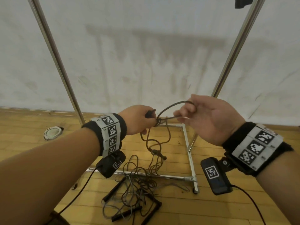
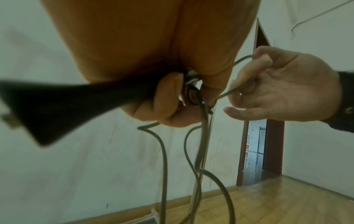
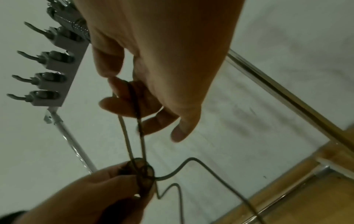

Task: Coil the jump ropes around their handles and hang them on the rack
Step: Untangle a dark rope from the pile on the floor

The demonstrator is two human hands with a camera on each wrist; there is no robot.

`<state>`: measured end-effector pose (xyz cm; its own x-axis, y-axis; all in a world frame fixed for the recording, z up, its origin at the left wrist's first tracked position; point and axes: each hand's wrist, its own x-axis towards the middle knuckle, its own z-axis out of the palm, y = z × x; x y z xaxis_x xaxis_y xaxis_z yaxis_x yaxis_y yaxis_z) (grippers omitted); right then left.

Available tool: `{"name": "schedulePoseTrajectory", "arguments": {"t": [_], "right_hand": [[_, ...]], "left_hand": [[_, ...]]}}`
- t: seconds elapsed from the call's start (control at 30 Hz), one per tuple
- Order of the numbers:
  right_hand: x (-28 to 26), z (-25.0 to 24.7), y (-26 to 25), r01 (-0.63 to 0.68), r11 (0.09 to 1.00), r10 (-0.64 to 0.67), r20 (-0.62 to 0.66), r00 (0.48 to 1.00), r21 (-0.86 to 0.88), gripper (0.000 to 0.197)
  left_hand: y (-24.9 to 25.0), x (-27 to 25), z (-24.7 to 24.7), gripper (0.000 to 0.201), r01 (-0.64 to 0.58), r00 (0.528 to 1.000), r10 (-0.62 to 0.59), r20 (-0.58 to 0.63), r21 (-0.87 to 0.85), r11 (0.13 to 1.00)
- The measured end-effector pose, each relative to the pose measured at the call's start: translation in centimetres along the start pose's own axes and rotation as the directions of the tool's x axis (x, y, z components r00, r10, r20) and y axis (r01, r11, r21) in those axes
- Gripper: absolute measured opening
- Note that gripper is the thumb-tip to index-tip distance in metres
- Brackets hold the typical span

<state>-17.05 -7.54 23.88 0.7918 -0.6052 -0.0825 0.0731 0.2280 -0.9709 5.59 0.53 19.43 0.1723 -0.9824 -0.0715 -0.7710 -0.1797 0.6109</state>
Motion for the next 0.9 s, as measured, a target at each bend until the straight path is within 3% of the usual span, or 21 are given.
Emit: {"name": "schedulePoseTrajectory", "arguments": {"t": [0.03,0.07,0.1,0.13,0.17,0.27,0.3,0.37,0.43,0.47,0.53,0.57,0.6,0.7,0.77,0.83,0.9], "right_hand": [[0.2,0.1,0.0,-0.034,0.983,0.030,-0.026,0.999,-0.179,0.043],[0.4,0.2,0.2,-0.078,0.867,0.058,-0.056,0.997,-0.491,0.046],[0.6,0.4,0.3,-0.101,0.652,0.069,-0.074,0.995,-0.751,0.046],[0.8,0.6,0.4,-0.087,0.492,0.065,-0.063,0.996,-0.866,0.041],[0.8,0.8,0.4,-0.063,0.474,0.062,-0.038,0.997,-0.878,0.036],[0.2,0.5,0.0,0.098,0.834,-0.025,0.141,0.990,-0.543,0.030],[0.0,0.3,-0.4,0.160,0.907,-0.088,0.196,0.977,-0.389,0.032],[-0.4,0.1,-1.1,0.210,0.964,-0.162,0.264,0.951,-0.163,0.034],[-0.4,-0.1,-1.3,0.160,0.974,-0.124,0.221,0.967,-0.157,0.043],[-0.3,-0.3,-1.3,0.120,0.943,-0.071,0.164,0.984,-0.310,0.050],[0.0,-1.0,-0.7,0.015,0.681,0.074,0.088,0.993,-0.733,0.051],[0.0,-1.1,-0.4,-0.030,0.555,0.166,0.076,0.983,-0.831,0.047],[-0.1,-1.1,-0.1,-0.052,0.502,0.238,0.080,0.968,-0.863,0.041],[-0.3,-1.4,0.1,-0.020,0.614,0.263,0.182,0.947,-0.789,0.028],[0.0,-1.7,0.2,-0.010,0.621,0.223,0.164,0.961,-0.784,0.022],[0.6,-2.1,0.7,-0.075,0.456,0.154,-0.004,0.988,-0.887,0.023],[1.1,-2.3,1.3,-0.202,0.242,0.118,-0.178,0.977,-0.949,0.052]], "left_hand": [[0.2,0.0,0.1,0.014,-0.008,1.000,0.008,-0.010,0.003,1.000],[0.3,0.1,0.3,0.013,-0.015,1.000,0.015,-0.014,0.013,1.000],[0.3,0.2,0.6,0.012,-0.019,1.000,0.019,-0.011,0.031,0.999],[0.3,0.2,0.9,0.012,-0.019,1.000,0.019,-0.002,0.050,0.999],[0.2,0.2,1.2,0.012,-0.011,1.000,0.011,0.003,0.061,0.998],[-0.8,0.4,1.2,0.011,0.064,0.998,-0.064,-0.007,0.021,0.998],[-1.1,0.5,1.1,0.011,0.090,0.996,-0.090,-0.012,0.001,0.996],[-1.7,0.6,0.7,0.010,0.127,0.991,-0.127,-0.033,-0.021,0.992],[-1.8,0.9,0.5,0.011,0.144,0.987,-0.144,-0.071,-0.001,0.990],[-1.8,1.0,0.5,0.011,0.143,0.986,-0.142,-0.090,0.005,0.990],[-1.6,1.1,0.5,0.012,0.124,0.986,-0.122,-0.115,0.009,0.992],[-1.6,1.2,0.5,0.012,0.114,0.987,-0.111,-0.120,0.015,0.993],[-1.6,1.2,0.6,0.012,0.110,0.987,-0.107,-0.120,0.024,0.994],[-2.1,1.2,0.8,0.011,0.141,0.982,-0.137,-0.133,0.023,0.990],[-2.5,1.1,0.6,0.010,0.142,0.979,-0.141,-0.147,-0.005,0.990],[-2.5,1.0,0.7,0.010,0.109,0.984,-0.111,-0.142,-0.019,0.994],[-1.9,0.9,1.1,0.010,0.065,0.991,-0.067,-0.119,-0.021,0.998]]}}
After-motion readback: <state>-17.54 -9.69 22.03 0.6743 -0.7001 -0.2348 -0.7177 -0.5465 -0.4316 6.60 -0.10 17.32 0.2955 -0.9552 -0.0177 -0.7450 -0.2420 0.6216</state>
